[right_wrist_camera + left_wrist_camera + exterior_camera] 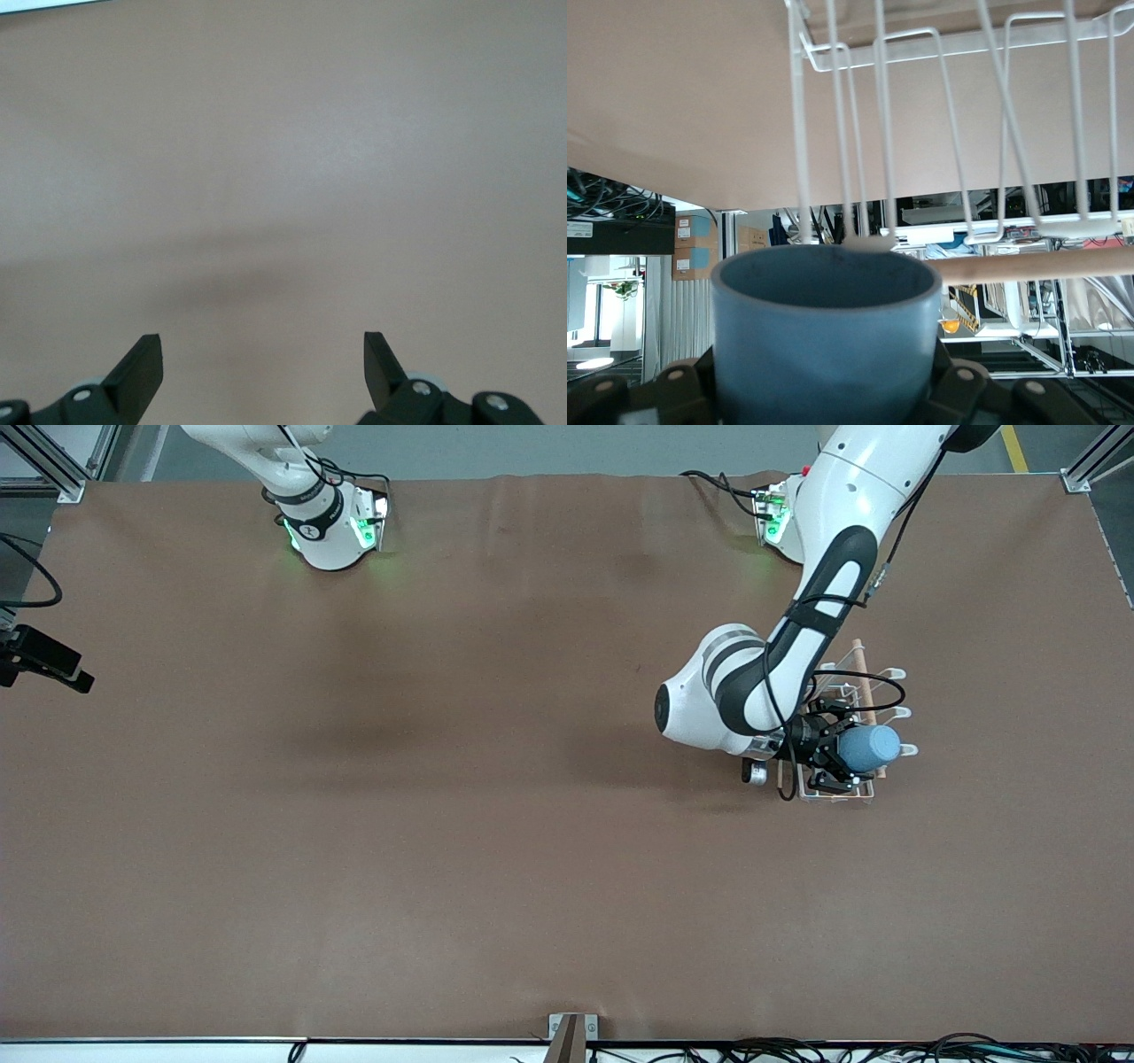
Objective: Hang cup on cup holder
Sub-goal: 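Move the blue cup with the left gripper onto a rack hook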
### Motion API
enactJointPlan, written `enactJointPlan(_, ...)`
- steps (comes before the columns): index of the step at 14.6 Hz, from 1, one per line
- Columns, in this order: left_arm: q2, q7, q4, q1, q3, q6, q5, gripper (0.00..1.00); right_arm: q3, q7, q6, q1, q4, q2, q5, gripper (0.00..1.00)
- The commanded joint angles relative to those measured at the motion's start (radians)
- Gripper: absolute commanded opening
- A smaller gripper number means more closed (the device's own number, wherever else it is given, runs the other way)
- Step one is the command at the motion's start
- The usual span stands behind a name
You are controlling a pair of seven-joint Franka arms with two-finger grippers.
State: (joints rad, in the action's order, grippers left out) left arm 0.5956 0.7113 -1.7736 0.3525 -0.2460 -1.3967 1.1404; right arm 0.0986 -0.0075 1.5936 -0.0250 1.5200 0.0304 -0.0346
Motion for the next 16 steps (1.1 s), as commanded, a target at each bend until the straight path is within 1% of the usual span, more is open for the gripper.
enactJointPlan(1, 0.012, -0.01, -0.03, 0.003, -0.004, 0.019, 0.022, 0.04, -0.005, 0.001, 0.018, -0.004, 0.064, -0.049, 0.018, 1.0)
enactJointPlan(2, 0.029, -0.012, -0.03, 0.005, -0.004, 0.024, 0.021, 0.06, -0.005, 0.001, 0.029, -0.004, 0.092, -0.067, 0.018, 1.0)
enactJointPlan(3, 0.044, -0.012, -0.027, 0.005, -0.004, 0.033, 0.021, 0.07, -0.005, 0.001, 0.031, -0.003, 0.095, -0.072, 0.018, 1.0)
enactJointPlan(4, 0.058, -0.012, -0.024, 0.005, -0.004, 0.044, 0.019, 0.11, -0.007, 0.003, 0.031, -0.003, 0.091, -0.07, 0.018, 1.0)
enactJointPlan(5, 0.062, -0.015, -0.023, 0.003, -0.004, 0.059, 0.019, 0.23, -0.007, 0.003, 0.031, -0.003, 0.091, -0.069, 0.018, 1.0)
enactJointPlan(6, 0.061, -0.016, -0.023, -0.003, -0.006, 0.065, 0.016, 0.39, -0.007, 0.001, 0.029, -0.003, 0.088, -0.069, 0.016, 1.0)
enactJointPlan(7, 0.055, -0.016, -0.017, -0.012, -0.007, 0.064, 0.009, 0.47, -0.007, 0.001, 0.023, -0.001, 0.069, -0.067, 0.018, 1.0)
enactJointPlan(8, 0.052, -0.016, -0.007, -0.015, -0.009, 0.064, 0.005, 0.6, -0.007, -0.002, 0.022, 0.0, 0.031, -0.064, 0.018, 1.0)
enactJointPlan(10, 0.049, -0.018, 0.008, -0.018, -0.009, 0.065, -0.01, 0.82, -0.007, -0.005, 0.022, -0.001, 0.011, -0.054, 0.016, 1.0)
enactJointPlan(11, 0.049, -0.018, 0.035, -0.018, -0.009, 0.065, -0.027, 1.0, -0.007, -0.006, 0.022, -0.003, 0.011, -0.053, 0.016, 1.0)
enactJointPlan(14, 0.038, -0.018, 0.077, -0.02, -0.009, 0.064, -0.059, 1.0, -0.008, -0.011, 0.009, 0.002, 0.008, -0.053, 0.022, 1.0)
enactJointPlan(16, 0.032, -0.018, 0.103, -0.021, -0.009, 0.064, -0.077, 1.0, -0.011, -0.009, -0.044, 0.003, -0.016, -0.047, 0.053, 1.0)
